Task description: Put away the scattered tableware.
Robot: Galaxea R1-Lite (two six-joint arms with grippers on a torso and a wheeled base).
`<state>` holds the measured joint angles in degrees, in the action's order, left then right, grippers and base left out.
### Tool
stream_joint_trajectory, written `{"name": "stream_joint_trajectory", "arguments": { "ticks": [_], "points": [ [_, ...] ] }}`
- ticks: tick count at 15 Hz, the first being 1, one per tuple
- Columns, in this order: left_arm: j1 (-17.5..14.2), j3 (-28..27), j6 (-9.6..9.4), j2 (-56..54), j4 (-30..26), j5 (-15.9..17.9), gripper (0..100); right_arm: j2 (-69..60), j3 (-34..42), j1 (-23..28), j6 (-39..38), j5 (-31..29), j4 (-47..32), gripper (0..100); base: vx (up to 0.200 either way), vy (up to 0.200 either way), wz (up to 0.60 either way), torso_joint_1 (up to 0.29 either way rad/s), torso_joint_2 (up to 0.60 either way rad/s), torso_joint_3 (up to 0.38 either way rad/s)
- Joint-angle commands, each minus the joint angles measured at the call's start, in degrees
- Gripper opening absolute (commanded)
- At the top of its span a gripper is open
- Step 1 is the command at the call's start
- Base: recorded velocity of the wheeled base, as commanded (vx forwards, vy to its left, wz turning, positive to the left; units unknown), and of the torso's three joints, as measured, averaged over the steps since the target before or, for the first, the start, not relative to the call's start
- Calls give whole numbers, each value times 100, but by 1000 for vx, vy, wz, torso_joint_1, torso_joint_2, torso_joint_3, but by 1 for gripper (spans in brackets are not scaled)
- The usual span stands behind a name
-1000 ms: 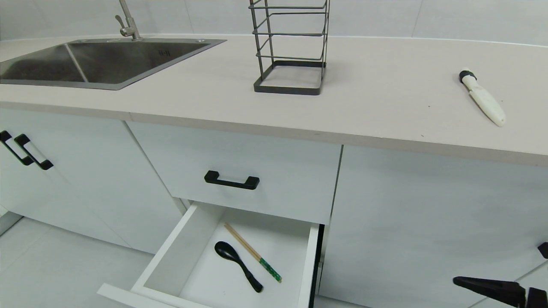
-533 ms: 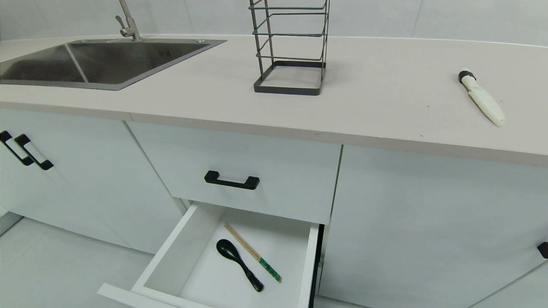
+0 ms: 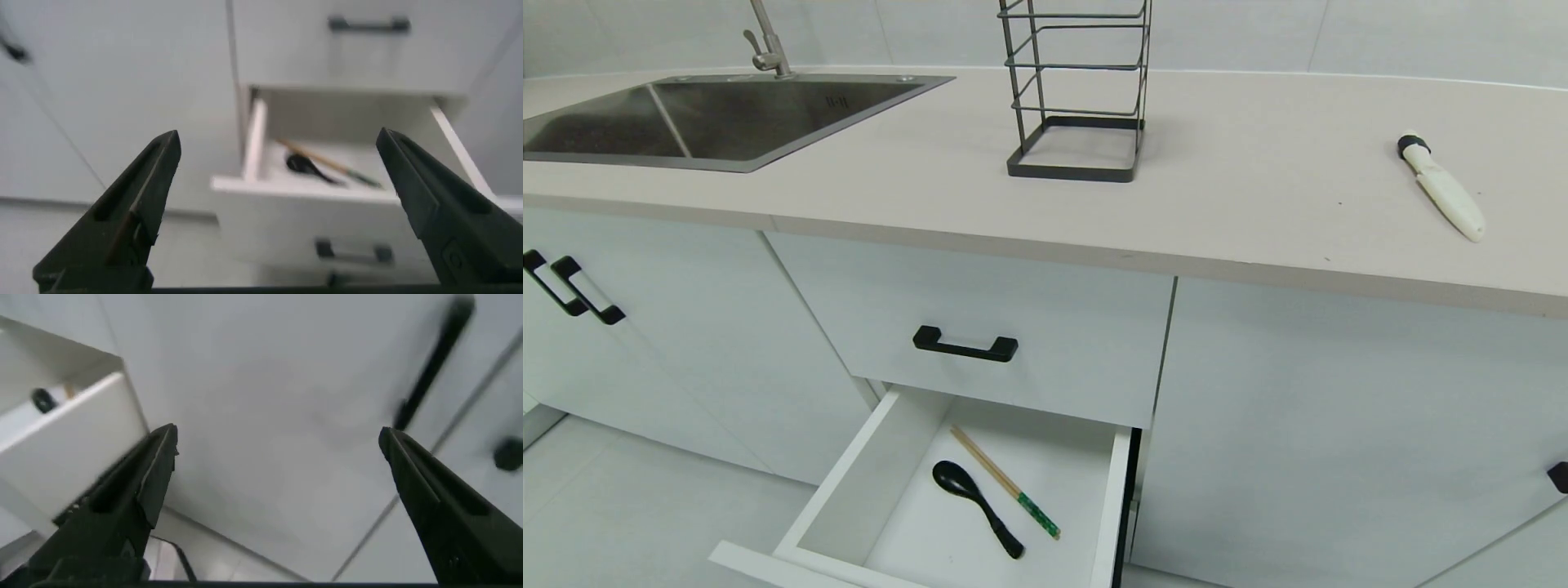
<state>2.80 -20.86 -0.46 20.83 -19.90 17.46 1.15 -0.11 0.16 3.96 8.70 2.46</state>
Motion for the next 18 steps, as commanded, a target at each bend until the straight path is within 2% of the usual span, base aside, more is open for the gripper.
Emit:
{"name": "stream_joint_trajectory", "arguments": {
  "ticks": [1,2,3,6,7,8,11,15,18],
  "points": [
    [115,117,-50,1714,-234,311,100,-115,11,2,-1,-167,9,100,0,0,0,0,0,0],
    [141,143,-59,2047,-225,311,100,-115,11,2,-18,-730,-202,100,0,0,0,0,0,0],
    [229,152,-94,2338,-234,311,100,-115,11,2,-168,-1020,-273,100,0,0,0,0,0,0],
    [722,390,-419,3339,-173,267,100,-115,11,2,-352,-993,-237,100,0,0,0,0,0,0],
    [774,469,-586,3691,-50,162,100,-115,11,2,-352,-993,-237,100,0,0,0,0,0,0],
    [774,504,-630,3999,197,12,100,-115,11,2,-352,-993,-246,100,0,0,0,0,0,0],
    [783,521,-613,5071,1304,-357,100,-115,11,2,-361,-993,-246,100,0,0,0,0,0,0],
    [827,416,-604,5633,1515,-462,100,-115,11,2,-370,-993,-246,100,0,0,0,0,0,0],
    [827,319,-604,6152,2192,-586,100,-115,11,2,-370,-993,-246,100,0,0,0,0,0,0]
  ]
}}
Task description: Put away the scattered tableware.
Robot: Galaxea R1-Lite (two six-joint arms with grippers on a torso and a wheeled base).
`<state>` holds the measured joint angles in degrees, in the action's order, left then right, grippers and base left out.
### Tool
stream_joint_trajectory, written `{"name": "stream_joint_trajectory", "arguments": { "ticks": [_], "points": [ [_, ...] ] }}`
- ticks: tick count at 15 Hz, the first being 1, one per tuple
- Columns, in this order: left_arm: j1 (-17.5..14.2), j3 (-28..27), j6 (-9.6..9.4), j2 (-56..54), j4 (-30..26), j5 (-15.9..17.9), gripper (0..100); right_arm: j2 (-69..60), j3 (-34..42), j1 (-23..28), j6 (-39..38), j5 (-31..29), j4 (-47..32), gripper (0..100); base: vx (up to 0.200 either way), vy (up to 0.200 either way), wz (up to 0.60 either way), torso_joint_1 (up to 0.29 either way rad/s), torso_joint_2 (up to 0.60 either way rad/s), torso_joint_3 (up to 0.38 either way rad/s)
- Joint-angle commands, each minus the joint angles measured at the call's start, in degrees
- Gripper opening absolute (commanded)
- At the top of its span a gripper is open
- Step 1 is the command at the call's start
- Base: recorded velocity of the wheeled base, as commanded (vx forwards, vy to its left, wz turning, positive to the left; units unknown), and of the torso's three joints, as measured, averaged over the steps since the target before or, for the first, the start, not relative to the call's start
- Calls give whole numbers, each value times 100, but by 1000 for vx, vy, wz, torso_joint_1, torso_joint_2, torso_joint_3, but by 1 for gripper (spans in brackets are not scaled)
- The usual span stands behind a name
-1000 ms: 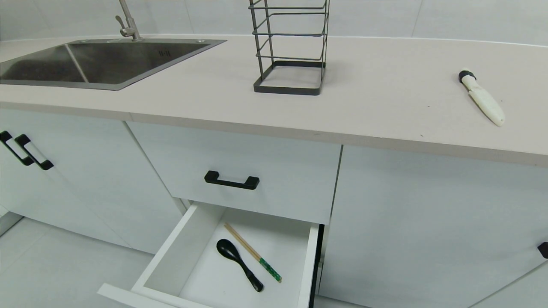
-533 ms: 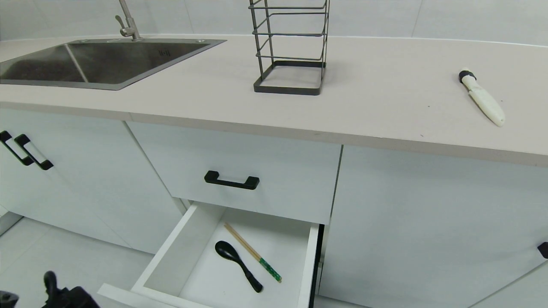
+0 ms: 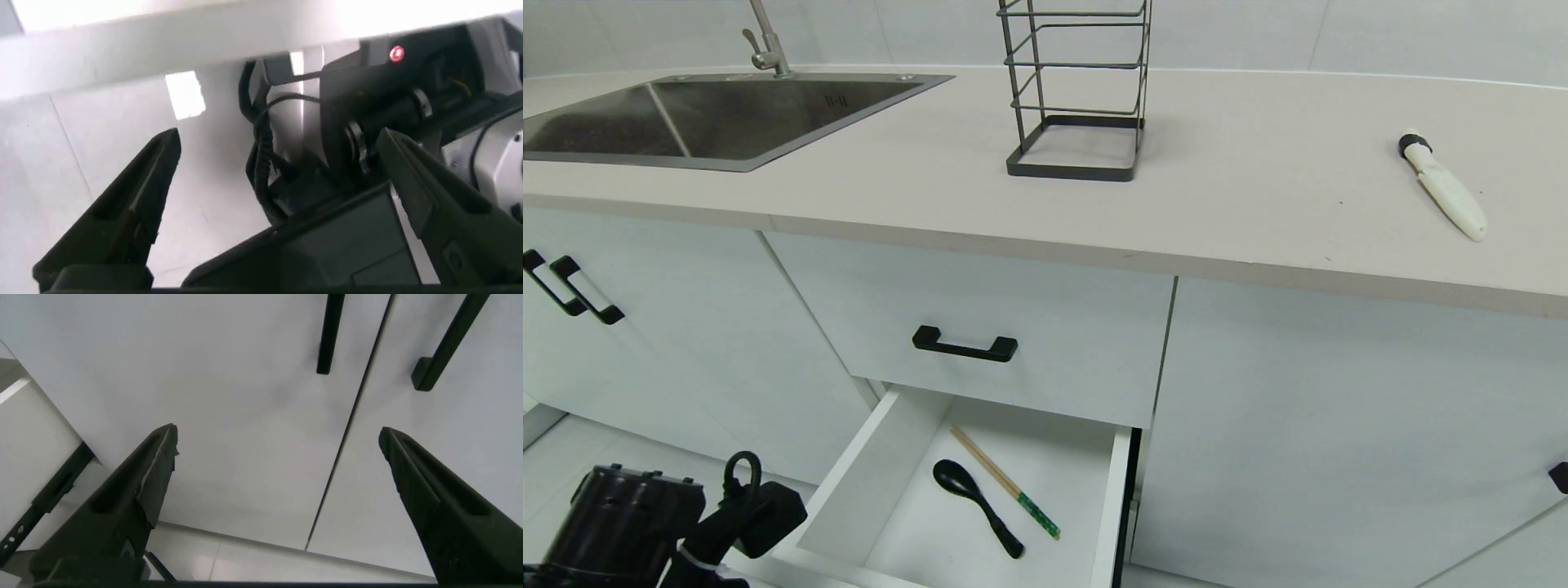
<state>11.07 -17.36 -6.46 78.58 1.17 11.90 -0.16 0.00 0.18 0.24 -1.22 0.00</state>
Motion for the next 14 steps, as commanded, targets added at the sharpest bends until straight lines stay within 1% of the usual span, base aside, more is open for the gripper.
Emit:
{"name": "stream_joint_trajectory", "arguments": {
  "ticks": [1,5,9,14],
  "points": [
    [9,-31,-4,465,199,-38,100,16,0,-1,2,-1,0,100,0,0,0,0,0,0],
    [1,-92,4,579,437,-38,100,16,0,-1,2,-1,0,100,0,0,0,0,0,0],
    [9,-277,4,685,630,-38,100,16,0,-1,-7,-1,0,100,0,0,0,0,0,0],
    [9,-365,-4,869,1096,-47,100,16,0,-1,-7,-1,0,100,0,0,0,0,0,0]
  ]
}}
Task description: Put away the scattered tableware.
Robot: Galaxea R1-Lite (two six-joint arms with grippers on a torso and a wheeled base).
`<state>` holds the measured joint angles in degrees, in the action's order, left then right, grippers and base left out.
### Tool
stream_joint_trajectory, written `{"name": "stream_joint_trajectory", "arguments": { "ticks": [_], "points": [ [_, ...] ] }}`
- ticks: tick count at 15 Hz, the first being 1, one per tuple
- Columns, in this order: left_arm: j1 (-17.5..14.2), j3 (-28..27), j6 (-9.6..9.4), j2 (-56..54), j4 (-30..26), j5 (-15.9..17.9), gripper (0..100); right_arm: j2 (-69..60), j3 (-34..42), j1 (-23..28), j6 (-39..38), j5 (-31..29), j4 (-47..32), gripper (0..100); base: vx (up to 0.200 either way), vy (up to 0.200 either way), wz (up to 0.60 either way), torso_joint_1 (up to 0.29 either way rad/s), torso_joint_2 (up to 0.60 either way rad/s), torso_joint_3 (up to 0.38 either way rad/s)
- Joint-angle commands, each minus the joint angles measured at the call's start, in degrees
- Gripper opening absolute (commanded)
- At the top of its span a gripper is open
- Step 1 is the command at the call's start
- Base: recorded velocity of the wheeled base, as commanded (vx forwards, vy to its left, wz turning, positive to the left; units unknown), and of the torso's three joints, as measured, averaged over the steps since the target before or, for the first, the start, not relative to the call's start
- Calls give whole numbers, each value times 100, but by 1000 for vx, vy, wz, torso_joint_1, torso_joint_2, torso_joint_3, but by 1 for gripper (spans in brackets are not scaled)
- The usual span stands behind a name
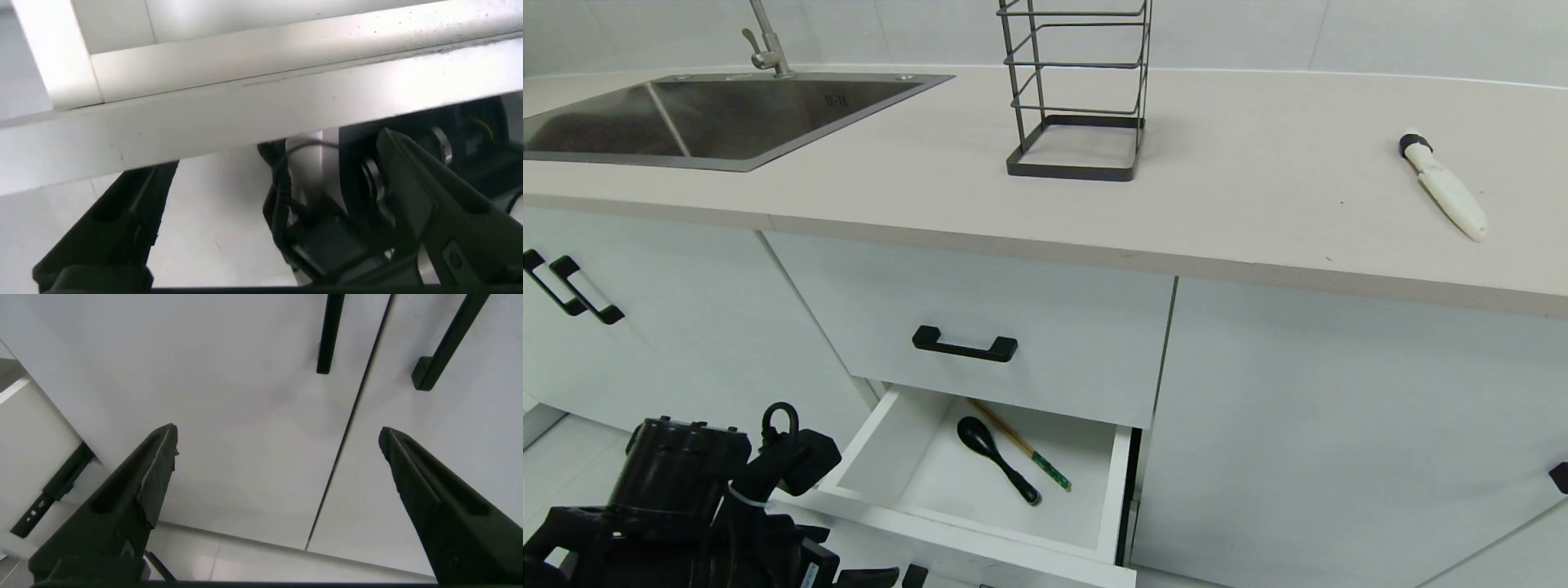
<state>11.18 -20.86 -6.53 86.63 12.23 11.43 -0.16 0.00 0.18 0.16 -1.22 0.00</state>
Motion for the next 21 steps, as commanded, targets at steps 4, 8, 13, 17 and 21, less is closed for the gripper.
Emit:
{"name": "stream_joint_trajectory", "arguments": {
  "ticks": [4,8,13,17,21],
  "points": [
    [7,-15,3,329,553,-10,100,16,0,-1,2,-1,0,100,0,0,0,0,0,0],
    [7,-15,-6,654,1106,-1,100,16,0,-1,2,-1,0,100,0,0,0,0,0,0],
    [95,-15,-6,1172,2135,-27,100,16,0,-1,-7,-1,9,100,0,0,0,0,0,0],
    [95,-103,21,1577,2908,-54,100,16,0,-1,-7,-1,0,100,0,0,0,0,0,0],
    [157,-173,73,1928,3532,-54,100,16,0,-1,-7,-1,0,100,0,0,0,0,0,0]
  ]
}}
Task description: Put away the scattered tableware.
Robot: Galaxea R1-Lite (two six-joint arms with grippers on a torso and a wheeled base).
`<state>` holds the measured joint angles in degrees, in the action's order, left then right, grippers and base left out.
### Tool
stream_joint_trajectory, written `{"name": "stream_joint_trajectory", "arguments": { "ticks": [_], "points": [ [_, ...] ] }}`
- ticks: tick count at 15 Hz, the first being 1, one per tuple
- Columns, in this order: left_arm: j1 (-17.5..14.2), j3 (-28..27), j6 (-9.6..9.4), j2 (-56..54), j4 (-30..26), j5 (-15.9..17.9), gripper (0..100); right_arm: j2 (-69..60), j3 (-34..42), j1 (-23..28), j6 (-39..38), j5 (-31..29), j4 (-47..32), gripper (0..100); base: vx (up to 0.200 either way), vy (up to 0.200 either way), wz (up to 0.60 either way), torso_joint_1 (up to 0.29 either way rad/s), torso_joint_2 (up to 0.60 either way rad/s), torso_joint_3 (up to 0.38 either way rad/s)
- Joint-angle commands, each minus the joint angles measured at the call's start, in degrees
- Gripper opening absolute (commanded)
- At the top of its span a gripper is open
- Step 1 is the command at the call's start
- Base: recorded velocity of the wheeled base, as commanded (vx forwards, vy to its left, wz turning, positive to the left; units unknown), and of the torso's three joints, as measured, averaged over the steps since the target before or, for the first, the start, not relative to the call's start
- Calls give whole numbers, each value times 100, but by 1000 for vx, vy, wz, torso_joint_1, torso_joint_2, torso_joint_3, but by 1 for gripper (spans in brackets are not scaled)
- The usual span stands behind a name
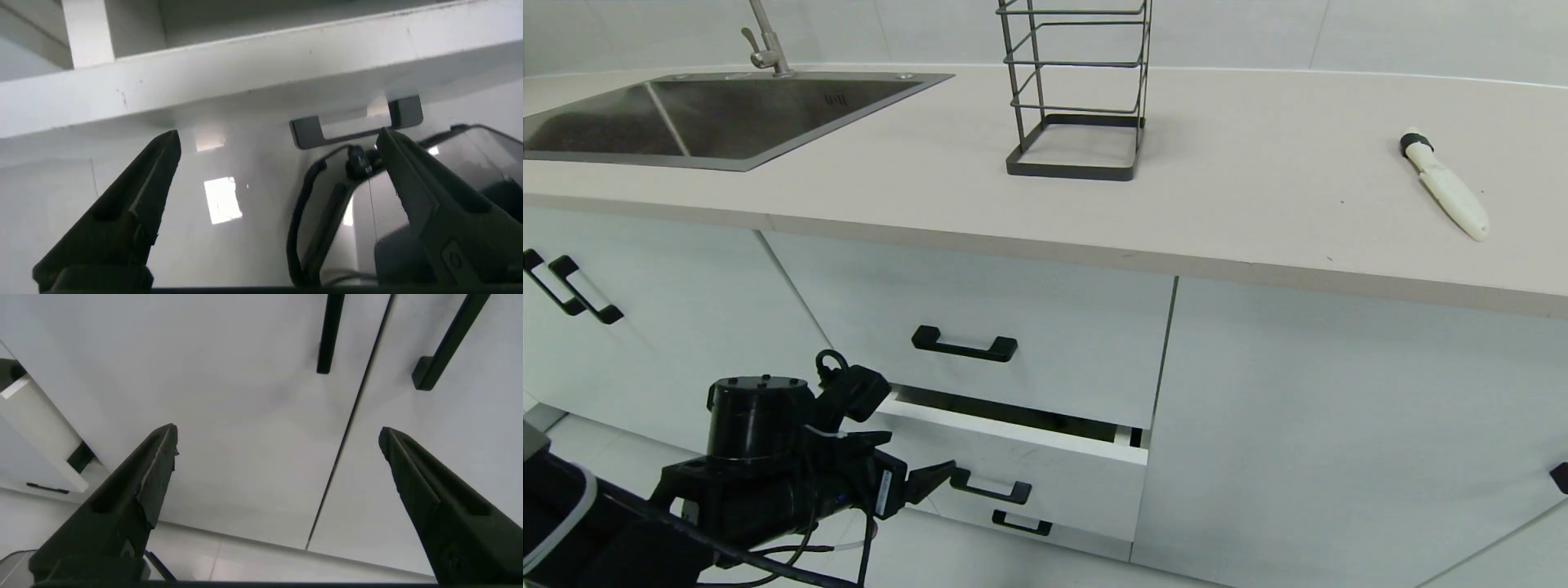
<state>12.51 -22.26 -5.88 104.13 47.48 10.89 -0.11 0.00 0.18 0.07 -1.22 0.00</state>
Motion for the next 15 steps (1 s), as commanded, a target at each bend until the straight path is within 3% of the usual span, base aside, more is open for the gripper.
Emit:
{"name": "stream_joint_trajectory", "arguments": {
  "ticks": [1,15],
  "points": [
    [50,-77,43,230,68,1,100,11,0,-1,1,-1,9,100,0,0,0,0,0,0],
    [173,-595,131,503,402,-8,100,11,0,-1,1,-1,9,100,0,0,0,0,0,0]
  ]
}}
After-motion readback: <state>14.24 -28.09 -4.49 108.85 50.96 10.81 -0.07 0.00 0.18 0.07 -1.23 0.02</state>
